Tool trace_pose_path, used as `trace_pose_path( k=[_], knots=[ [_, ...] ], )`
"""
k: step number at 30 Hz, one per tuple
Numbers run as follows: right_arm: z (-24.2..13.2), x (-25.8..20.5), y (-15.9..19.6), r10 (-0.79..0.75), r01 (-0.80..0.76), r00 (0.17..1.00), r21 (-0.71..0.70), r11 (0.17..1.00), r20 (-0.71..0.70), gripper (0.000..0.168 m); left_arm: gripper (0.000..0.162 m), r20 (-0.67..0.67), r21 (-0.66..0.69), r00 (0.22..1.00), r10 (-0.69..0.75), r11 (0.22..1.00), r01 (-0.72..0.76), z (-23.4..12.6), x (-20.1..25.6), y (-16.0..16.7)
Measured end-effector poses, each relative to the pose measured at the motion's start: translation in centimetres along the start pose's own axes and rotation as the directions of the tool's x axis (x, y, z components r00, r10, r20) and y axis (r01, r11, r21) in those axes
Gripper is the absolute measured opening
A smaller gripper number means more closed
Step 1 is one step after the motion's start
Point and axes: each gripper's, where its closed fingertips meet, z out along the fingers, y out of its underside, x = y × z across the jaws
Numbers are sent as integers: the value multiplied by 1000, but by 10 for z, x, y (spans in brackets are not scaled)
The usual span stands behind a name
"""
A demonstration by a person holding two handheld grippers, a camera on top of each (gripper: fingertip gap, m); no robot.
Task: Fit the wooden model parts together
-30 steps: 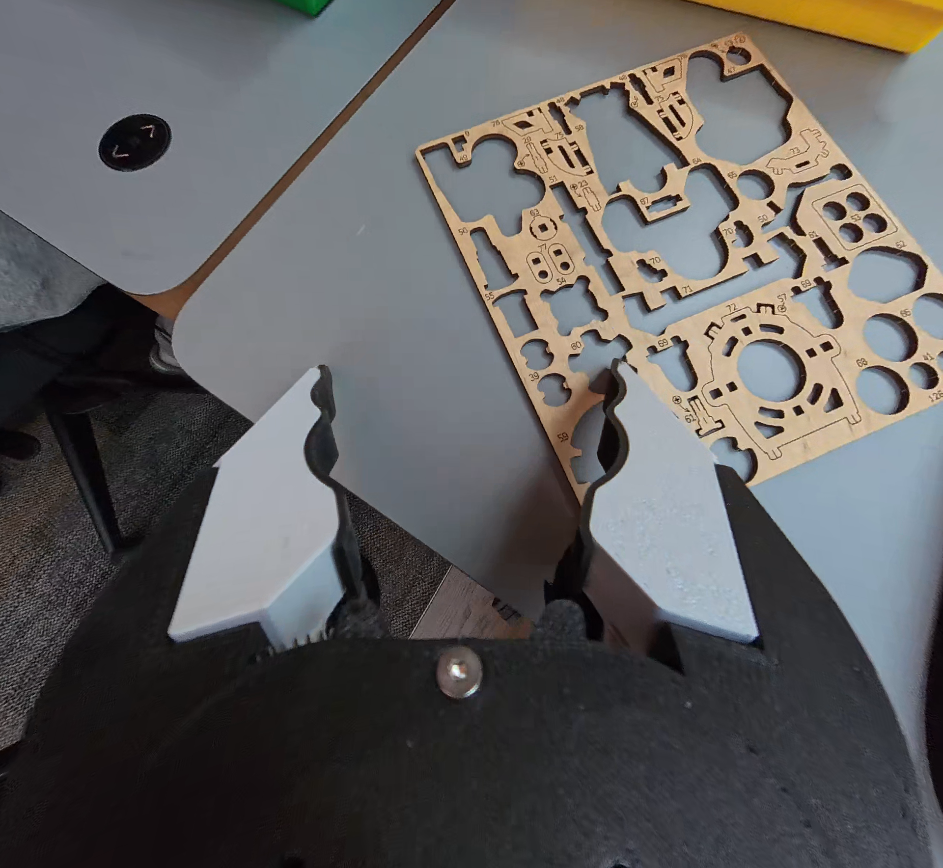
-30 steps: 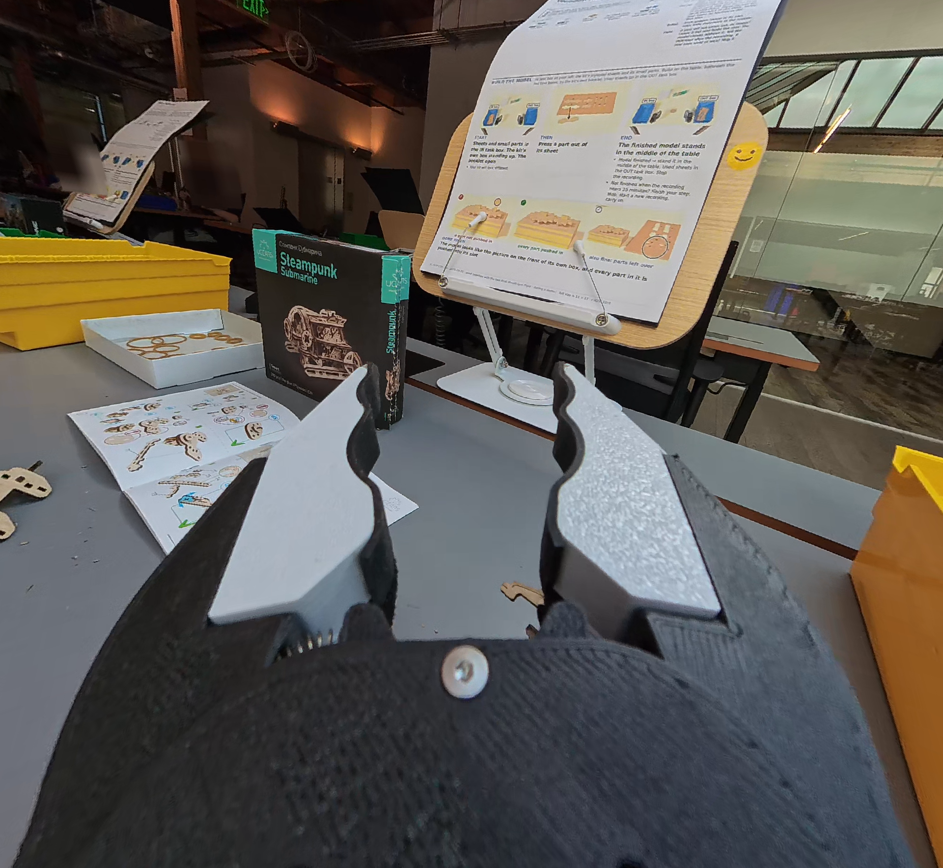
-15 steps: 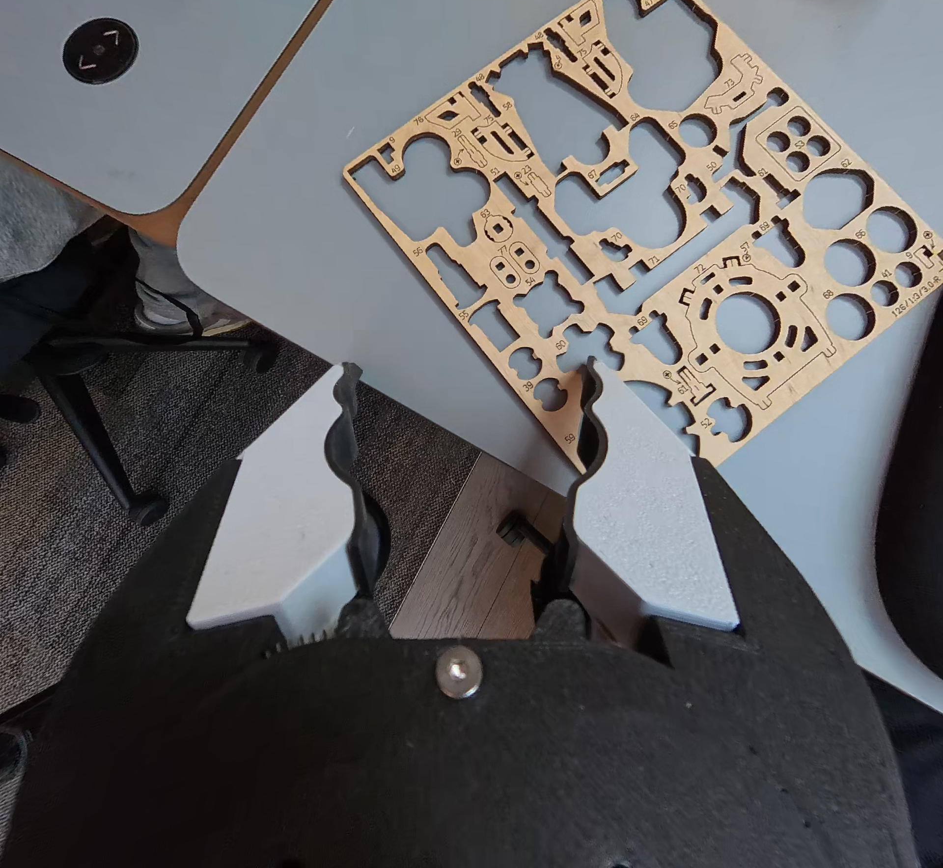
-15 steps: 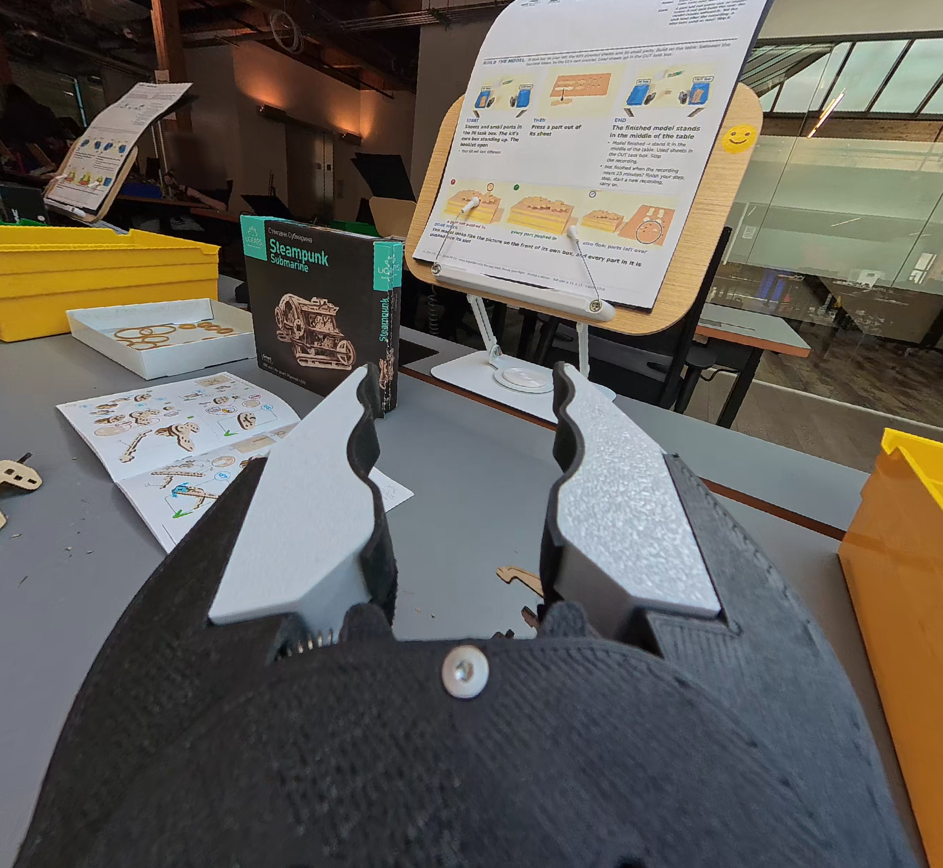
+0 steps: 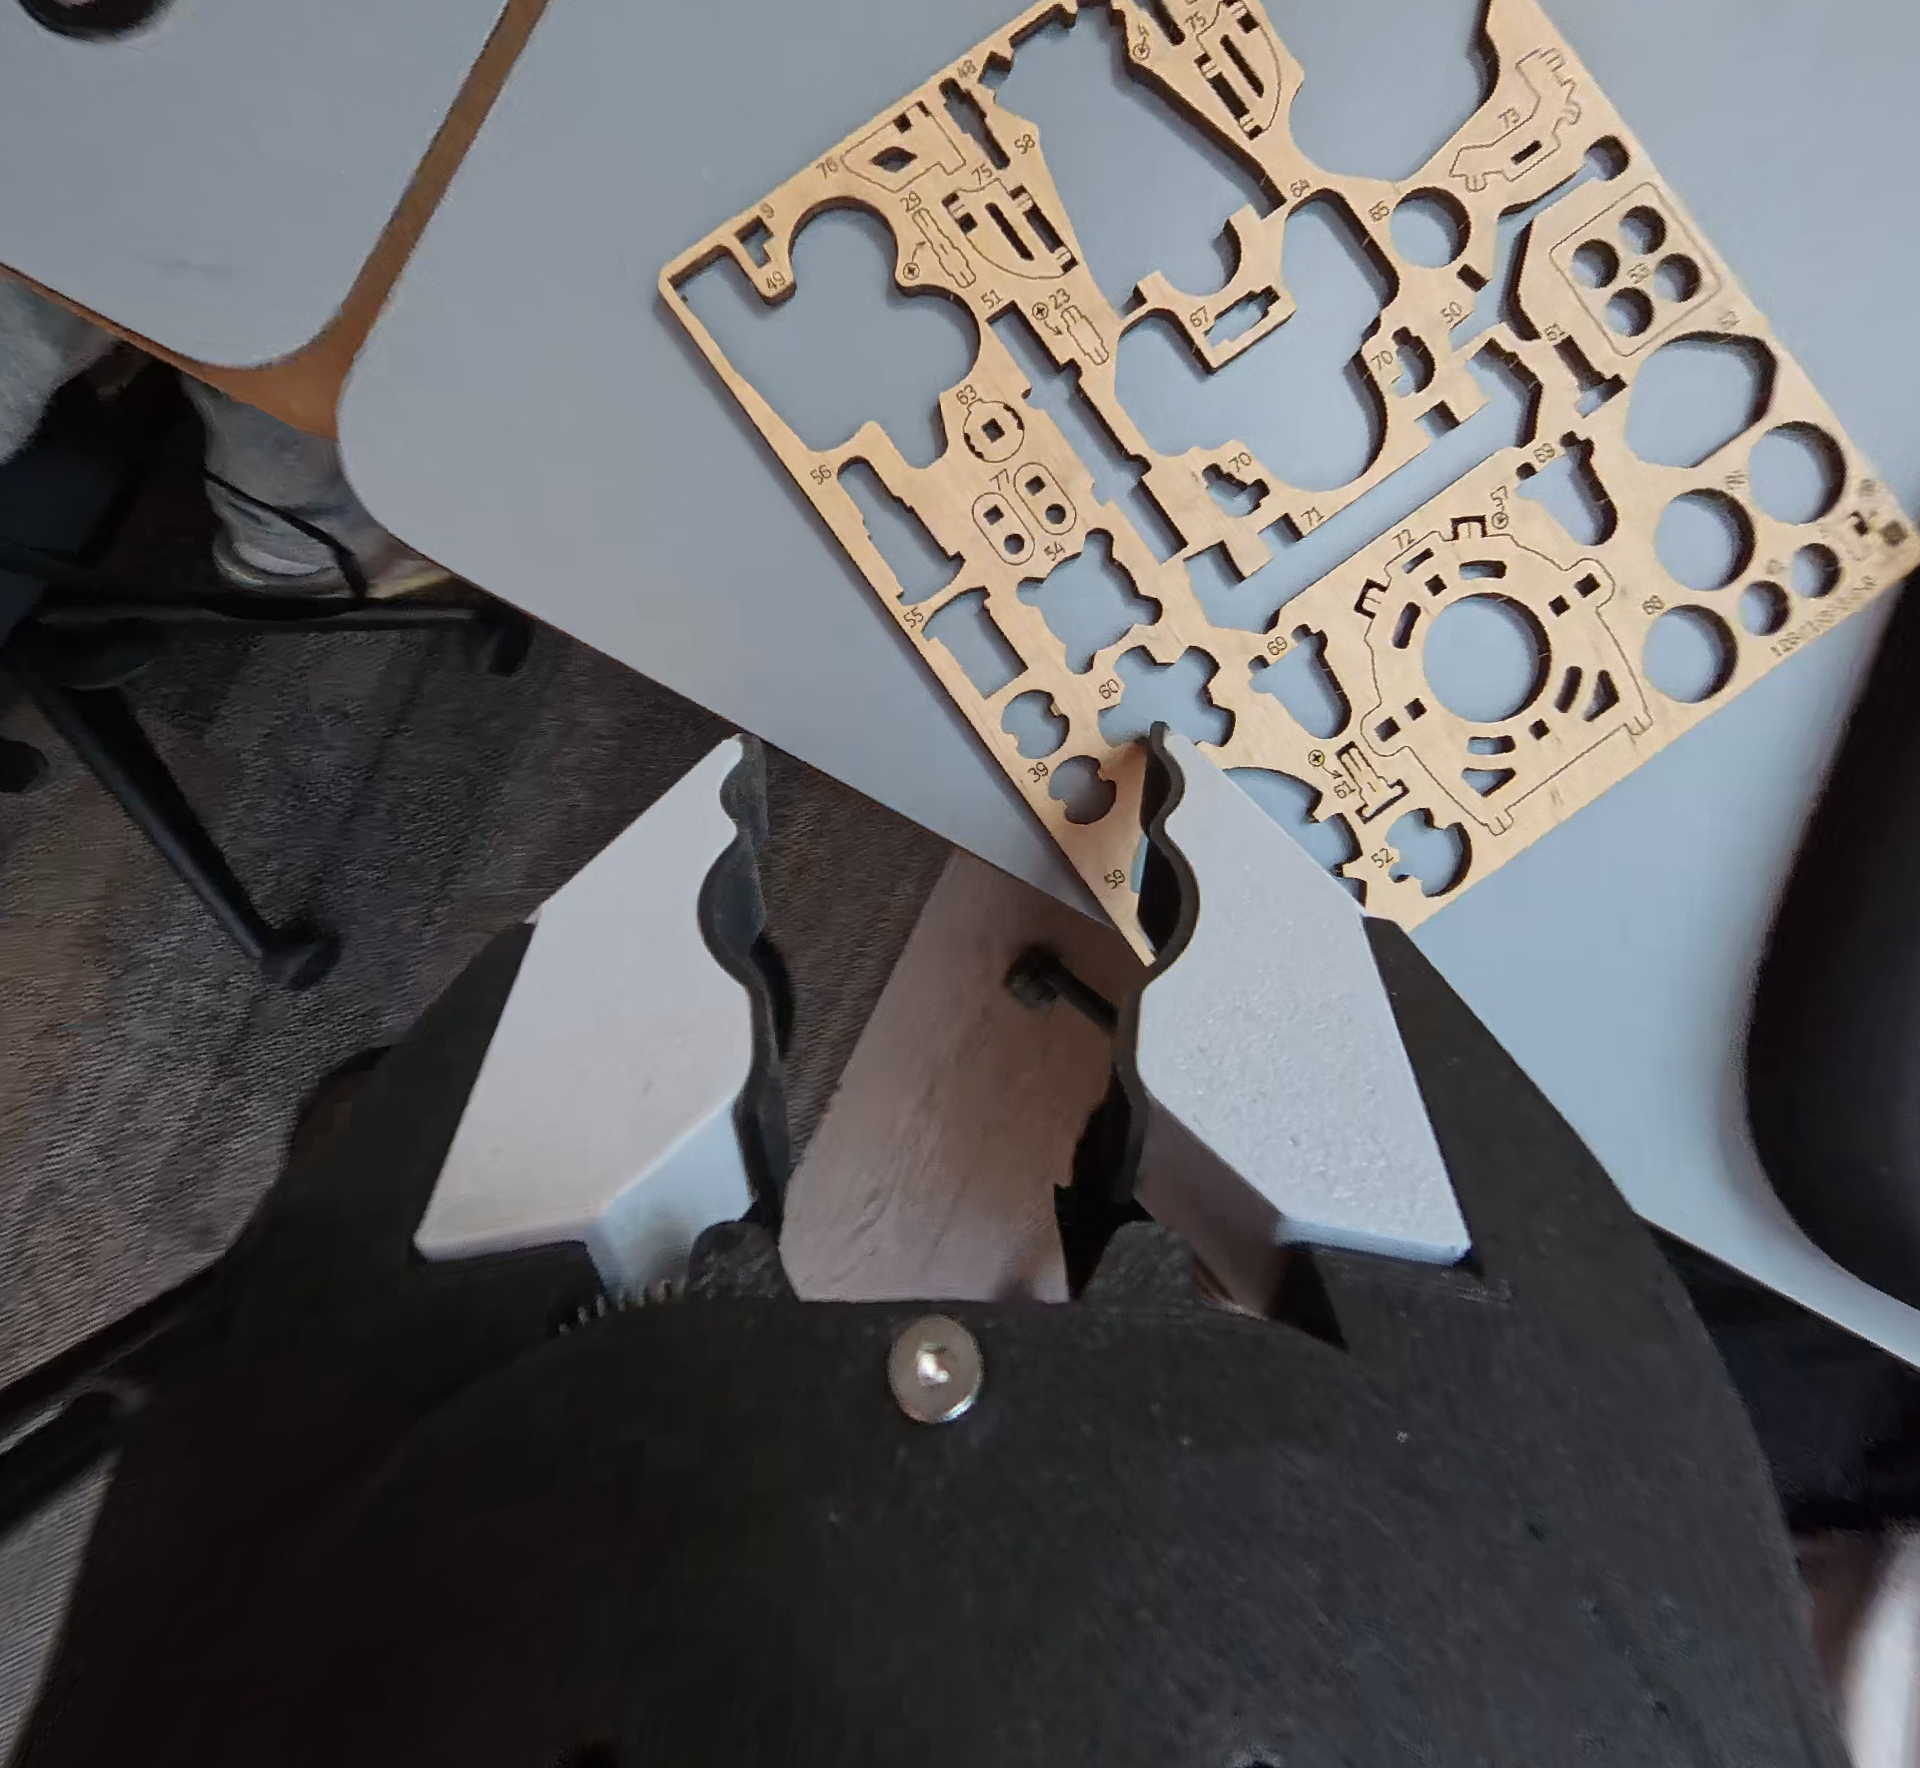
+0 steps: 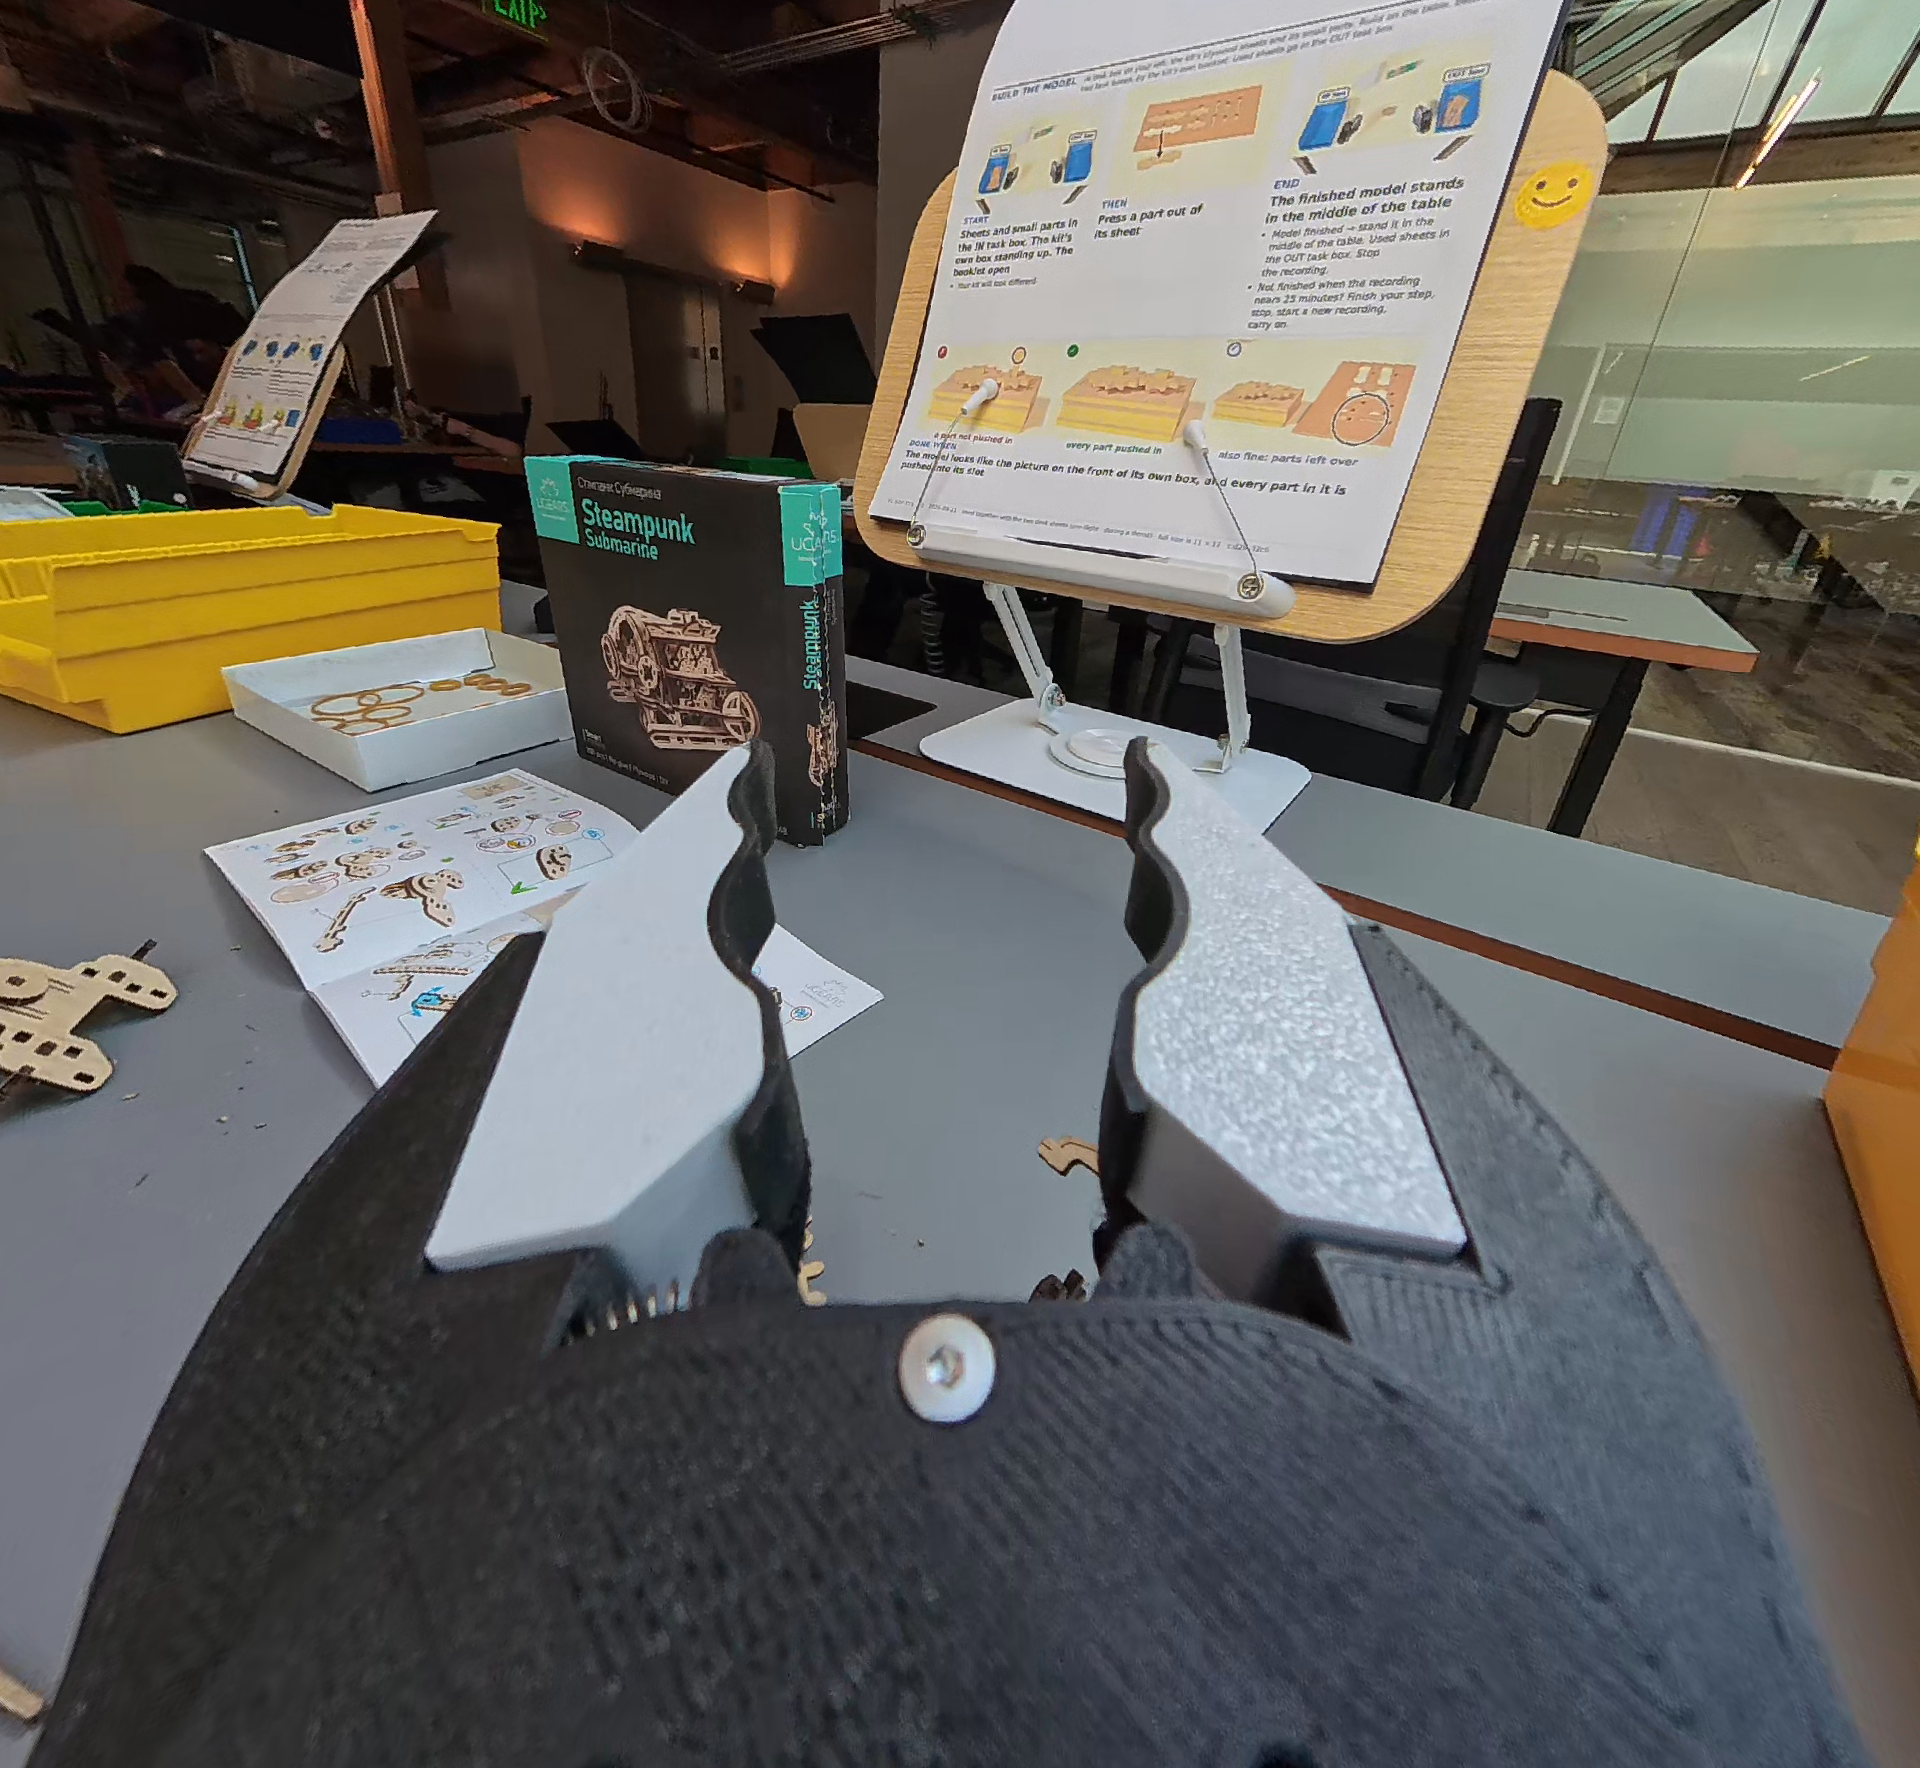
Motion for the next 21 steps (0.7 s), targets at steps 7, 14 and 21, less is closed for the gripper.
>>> trace_pose_path(
  k=[7, 14, 21],
  knots=[
    [1, -4, 6, -5, 6, 1000, -31, 1000, 15, 67, 52, 136, 12, 949, 284, 958, -288, -23, 3, -64],
    [4, -13, 11, -15, 18, 998, -59, 998, 54, 67, 63, 48, -260, 979, 200, 948, -181, 18, -3, -87],
    [5, -15, 12, 2, 3, 998, -67, 998, 70, 67, 78, 95, -414, 988, 120, 907, -71, 49, -6, -78]
  ],
)
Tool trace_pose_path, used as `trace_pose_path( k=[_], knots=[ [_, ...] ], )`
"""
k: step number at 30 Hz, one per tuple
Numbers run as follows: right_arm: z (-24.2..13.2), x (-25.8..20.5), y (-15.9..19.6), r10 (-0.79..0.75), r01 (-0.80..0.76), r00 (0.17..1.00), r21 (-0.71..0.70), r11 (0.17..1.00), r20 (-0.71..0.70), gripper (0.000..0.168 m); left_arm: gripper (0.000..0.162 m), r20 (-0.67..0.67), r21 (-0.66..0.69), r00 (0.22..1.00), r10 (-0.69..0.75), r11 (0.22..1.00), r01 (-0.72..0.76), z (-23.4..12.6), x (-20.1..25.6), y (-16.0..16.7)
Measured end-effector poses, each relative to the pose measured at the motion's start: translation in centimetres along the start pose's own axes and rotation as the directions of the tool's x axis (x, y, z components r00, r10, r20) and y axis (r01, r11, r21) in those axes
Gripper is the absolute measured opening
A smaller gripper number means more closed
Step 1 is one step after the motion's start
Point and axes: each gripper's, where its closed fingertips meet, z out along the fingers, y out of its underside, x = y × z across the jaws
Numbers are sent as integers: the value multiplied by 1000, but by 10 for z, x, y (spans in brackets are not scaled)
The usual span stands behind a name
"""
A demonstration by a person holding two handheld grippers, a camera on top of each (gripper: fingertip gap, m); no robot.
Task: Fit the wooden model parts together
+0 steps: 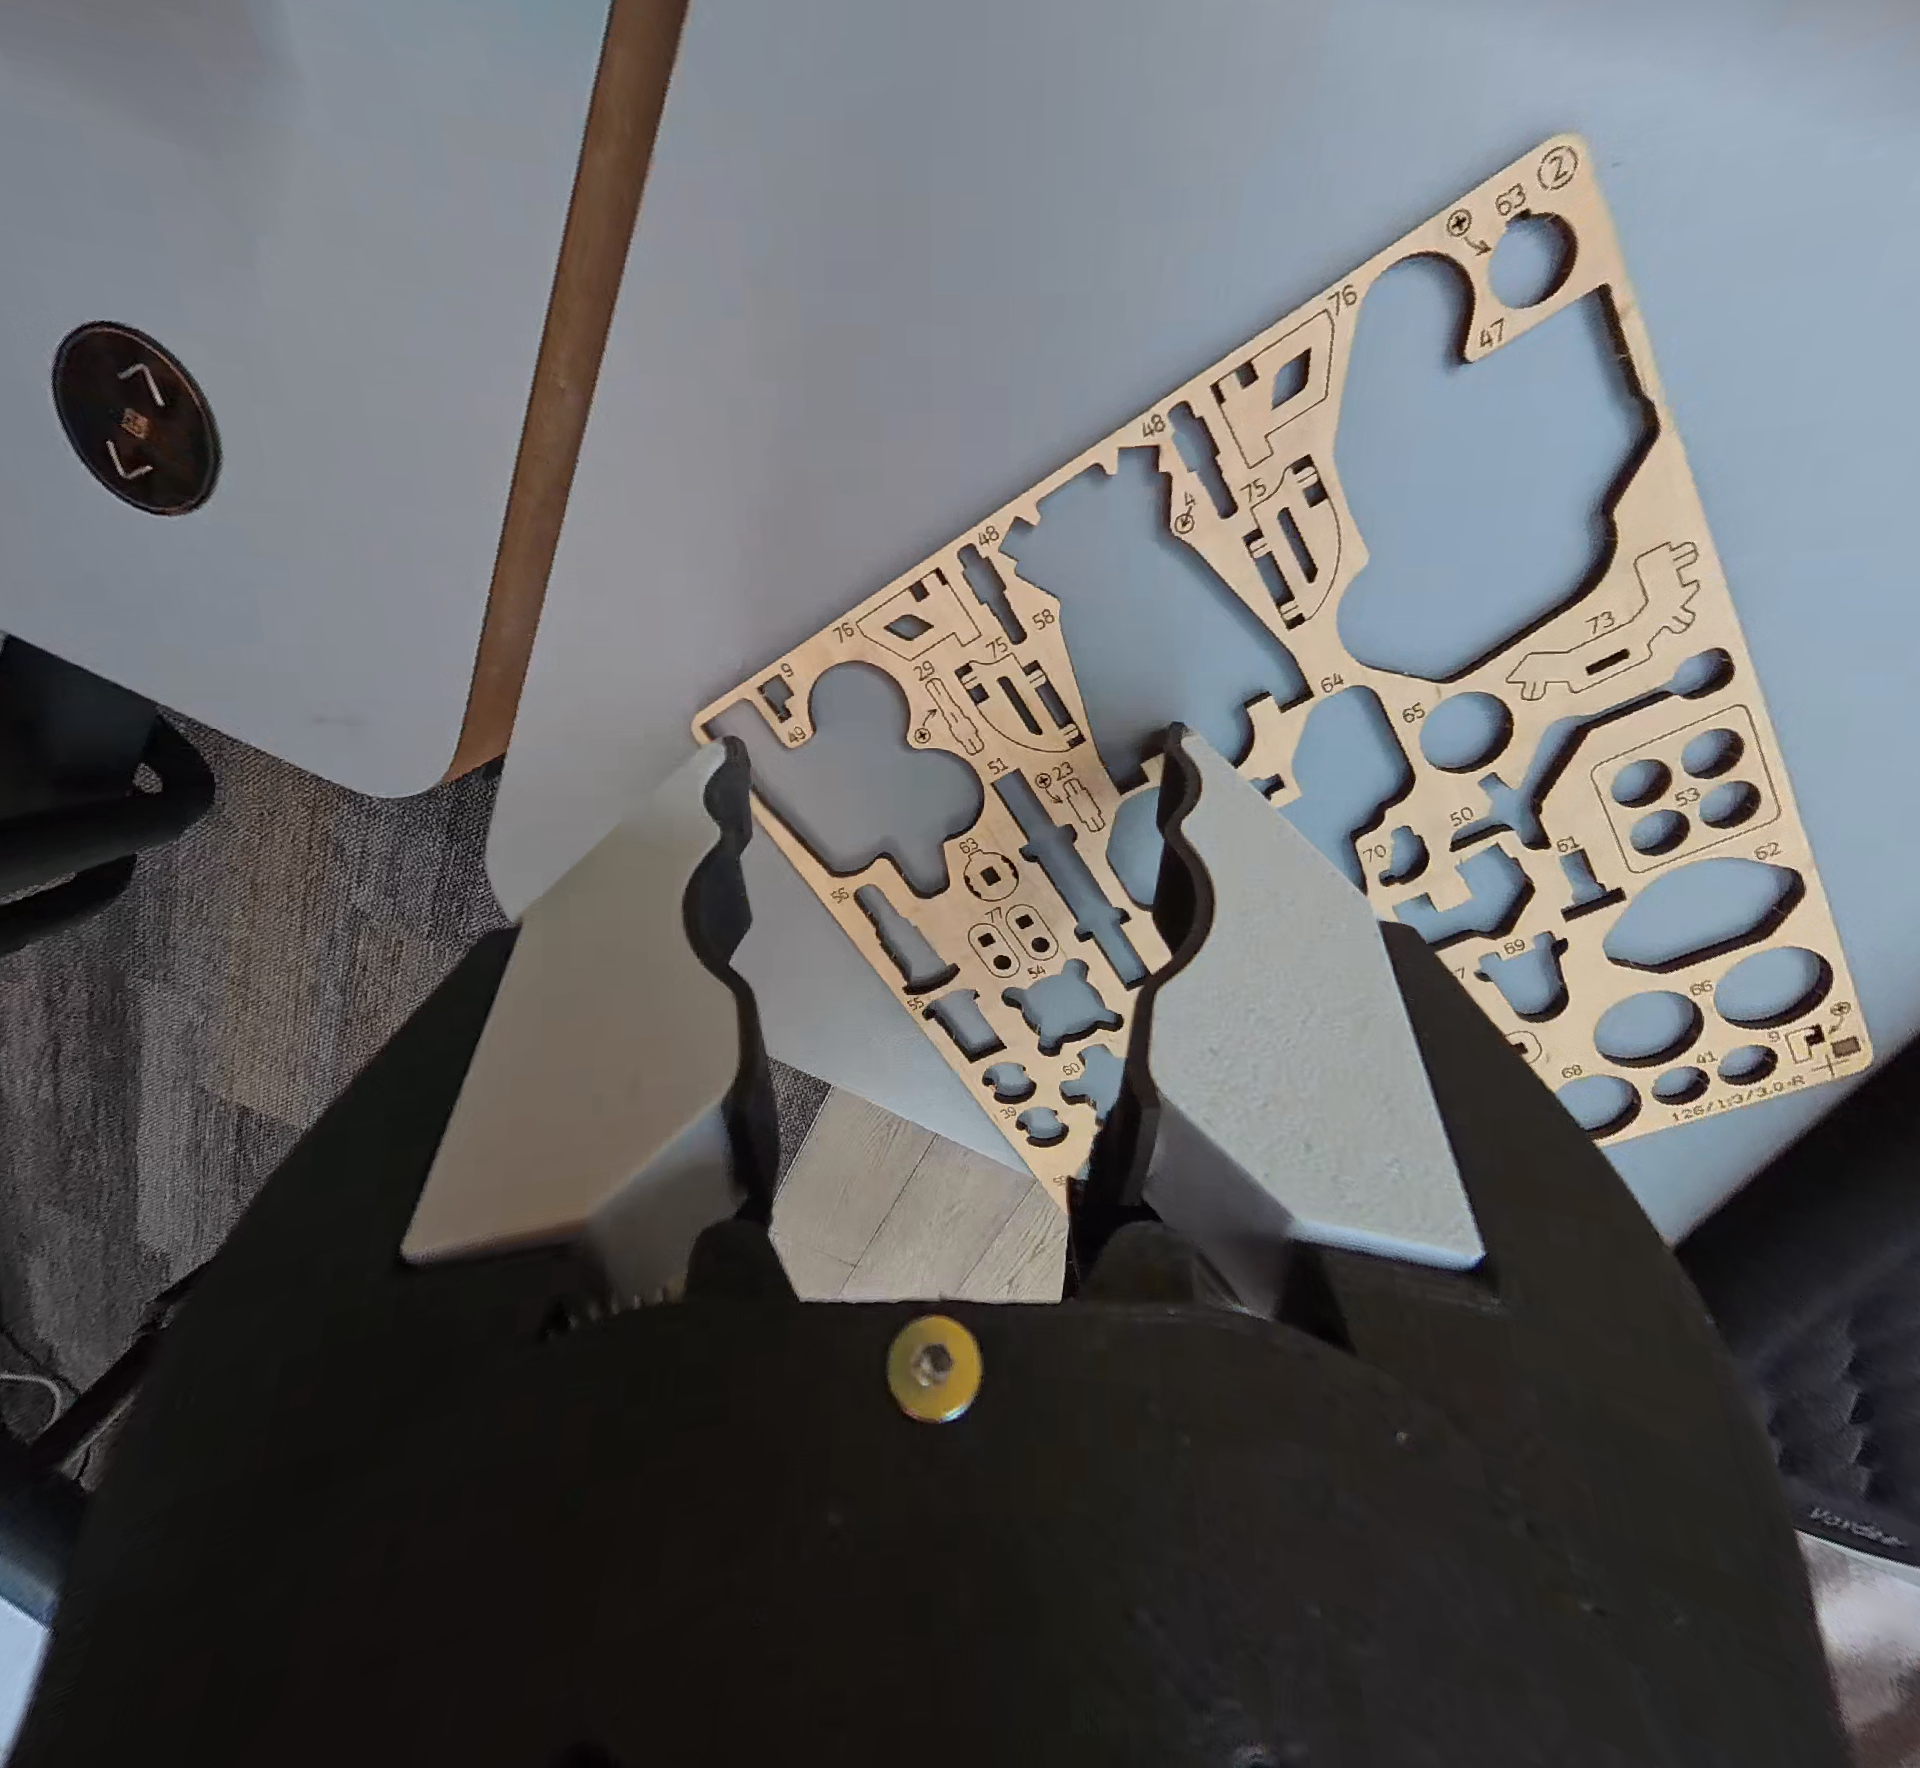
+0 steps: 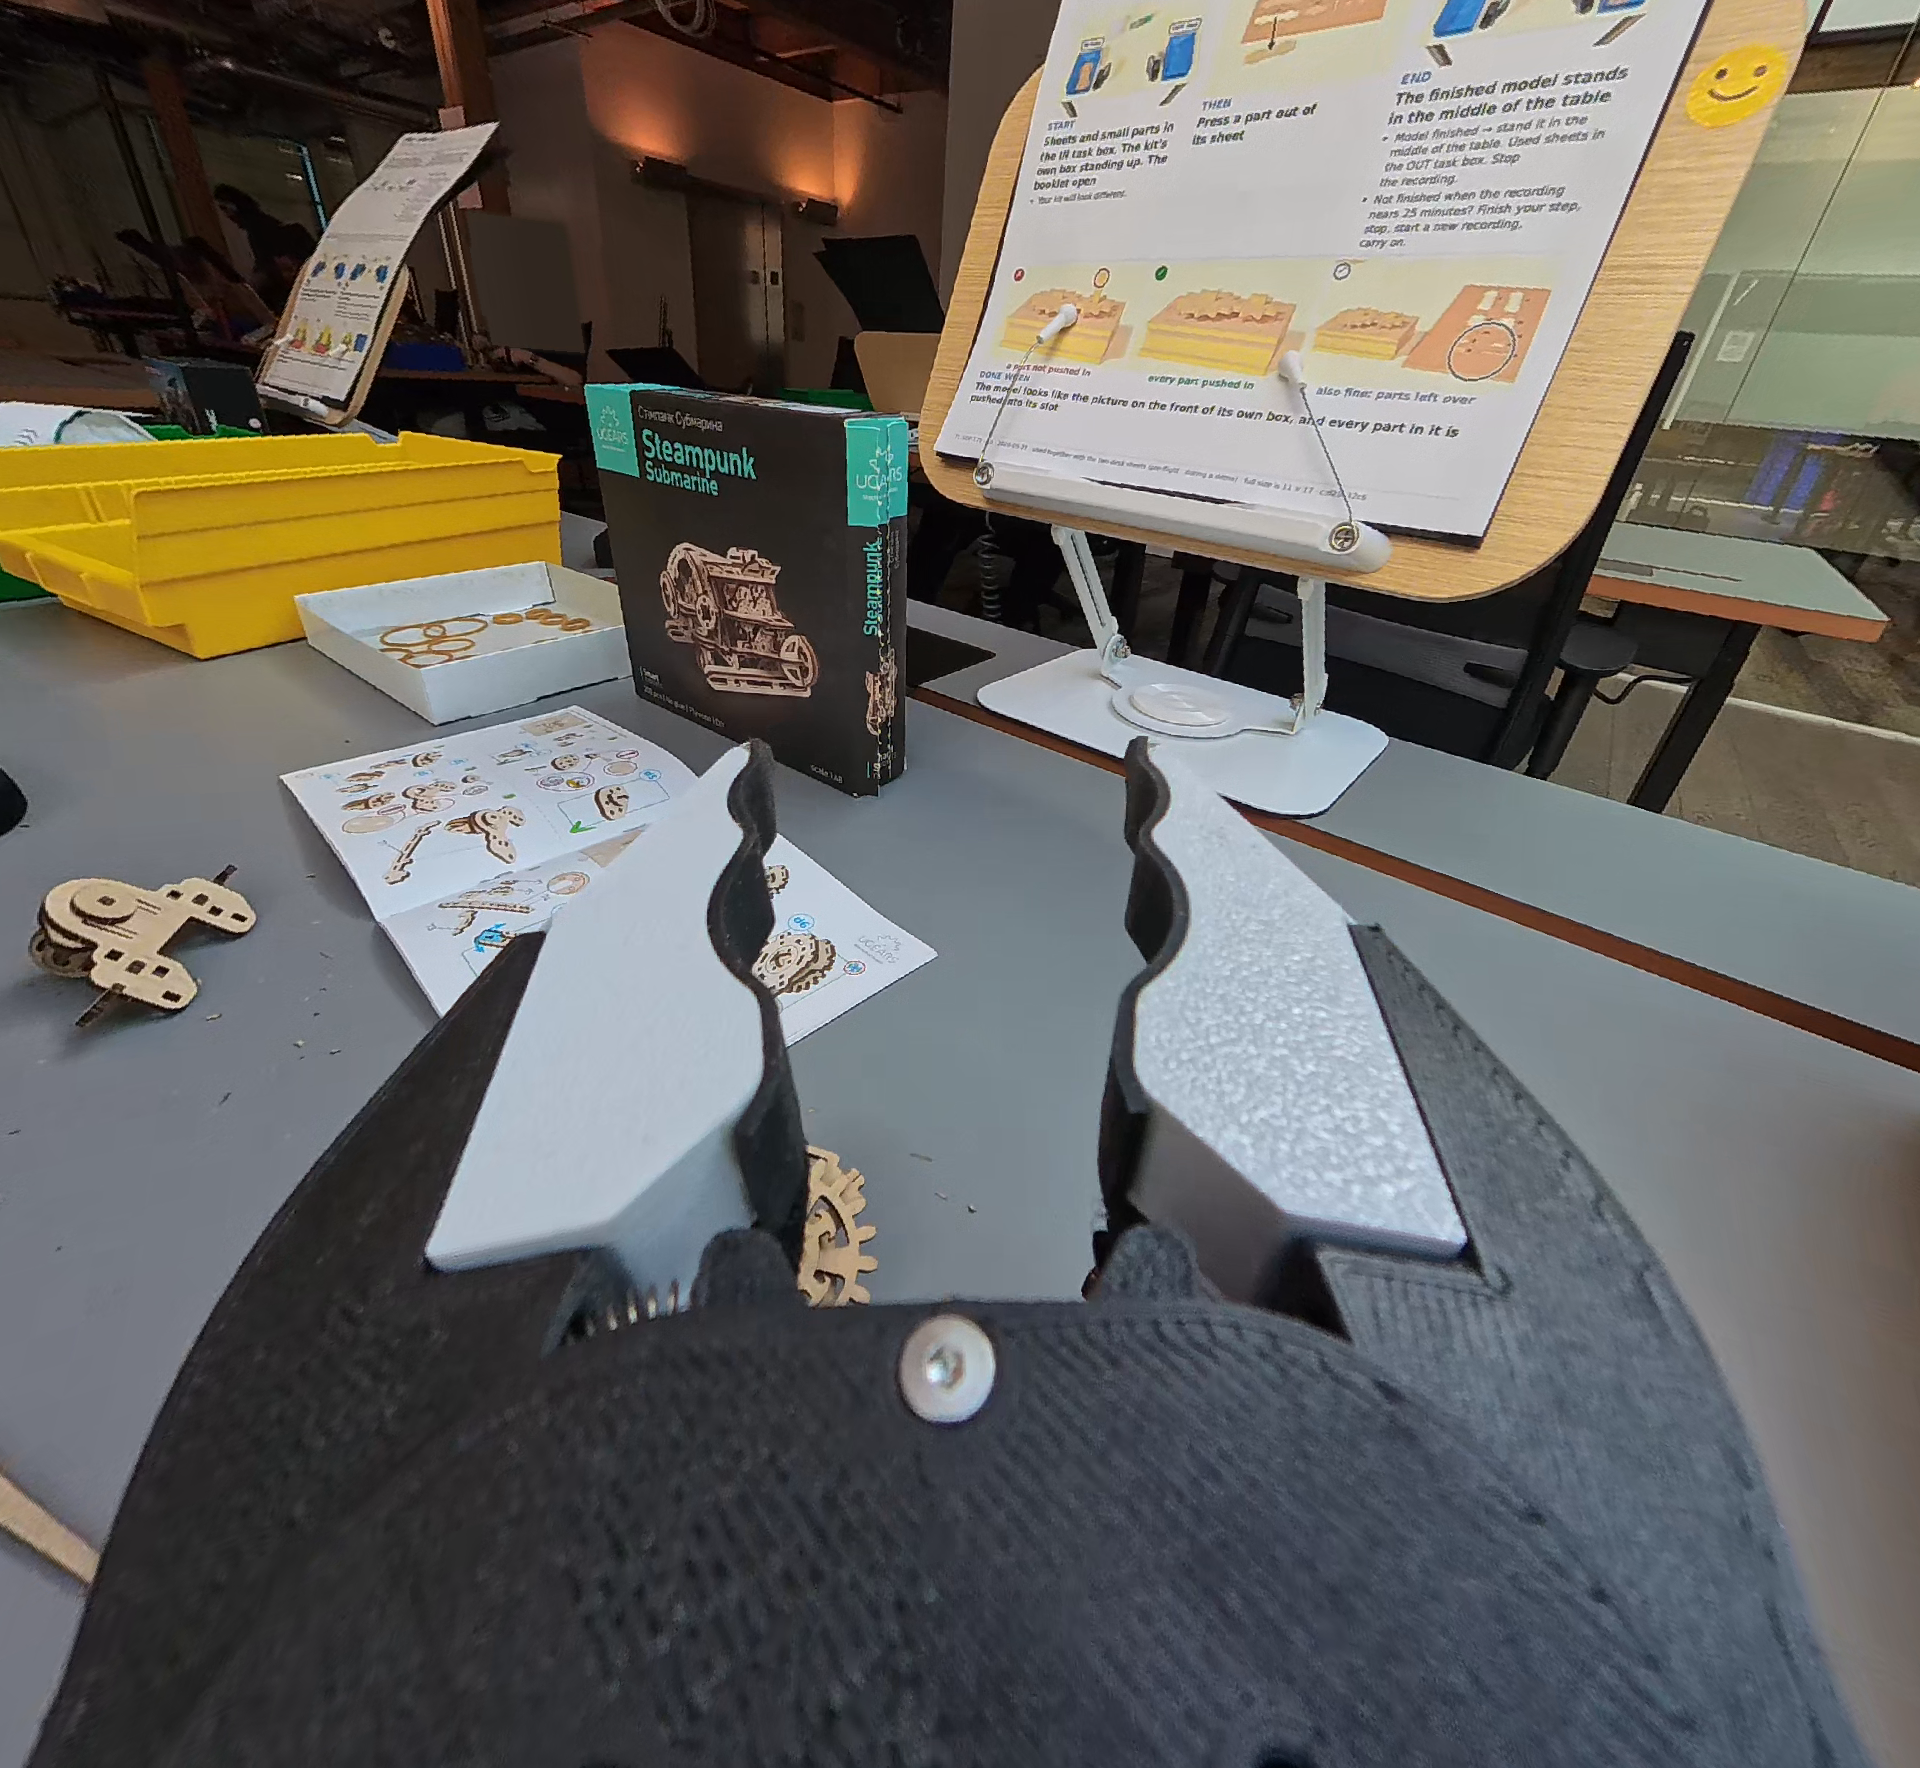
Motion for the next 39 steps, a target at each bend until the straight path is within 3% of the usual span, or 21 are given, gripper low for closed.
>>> trace_pose_path(
  k=[4, 8, 13, 18, 20, 22, 24, 26, 29, 30, 31, 33, 37, 38, 39],
  knots=[
    [3, -4, 2, 7, -7, 1000, -11, 1000, 21, 67, 50, -100, 7, 994, -38, 999, 39, 4, 14, -5],
    [5, -10, 4, 6, -5, 999, -25, 1000, 45, 67, 32, -108, 21, 994, -14, 1000, 17, 4, 16, -9],
    [5, -10, 4, -17, 19, 999, -27, 999, 43, 67, 31, -112, 41, 993, 23, 999, -18, 3, 18, -11],
    [9, -25, -11, -58, 59, 997, -2, 998, 56, 67, 31, -64, 203, 993, 97, 976, -83, -16, 19, -23],
    [26, -67, -30, -29, 27, 985, 15, 1000, 171, 66, 31, -15, 286, 991, 136, 950, -126, -31, 21, -28],
    [52, -144, -45, 55, -41, 909, -44, 998, 412, 67, 31, 36, 367, 986, 166, 915, -167, -46, 24, -34],
    [75, -234, -63, 166, -114, 743, -122, 986, 648, 68, 31, 79, 434, 980, 183, 878, -199, -60, 27, -37],
    [100, -316, -67, 278, -135, 552, -244, 960, 786, 68, 31, 105, 493, 978, 183, 844, -211, -73, 29, -39],
    [158, -414, -39, 402, -88, 418, -405, 910, 814, 68, 31, 133, 558, 975, 180, 799, -224, -90, 31, -41],
    [176, -440, -27, 434, -68, 391, -445, 893, 812, 56, 31, 139, 570, 973, 183, 789, -229, -94, 31, -41],
    [197, -460, -15, 447, -56, 397, -465, 884, 802, 44, 31, 141, 577, 972, 185, 783, -233, -96, 32, -40],
    [237, -483, 16, 458, -58, 483, -494, 867, 746, 55, 31, 142, 593, 973, 181, 772, -230, -99, 31, -38],
    [243, -532, 37, 686, -128, 294, -684, 718, 666, 59, 31, 112, 634, 976, 189, 743, -217, -102, 34, -38],
    [241, -539, 39, 709, -122, 261, -707, 697, 655, 51, 31, 100, 647, 976, 195, 733, -213, -102, 36, -39],
    [235, -545, 40, 720, -89, 215, -721, 688, 660, 30, 31, 90, 658, 976, 199, 724, -208, -102, 38, -40]
  ],
)
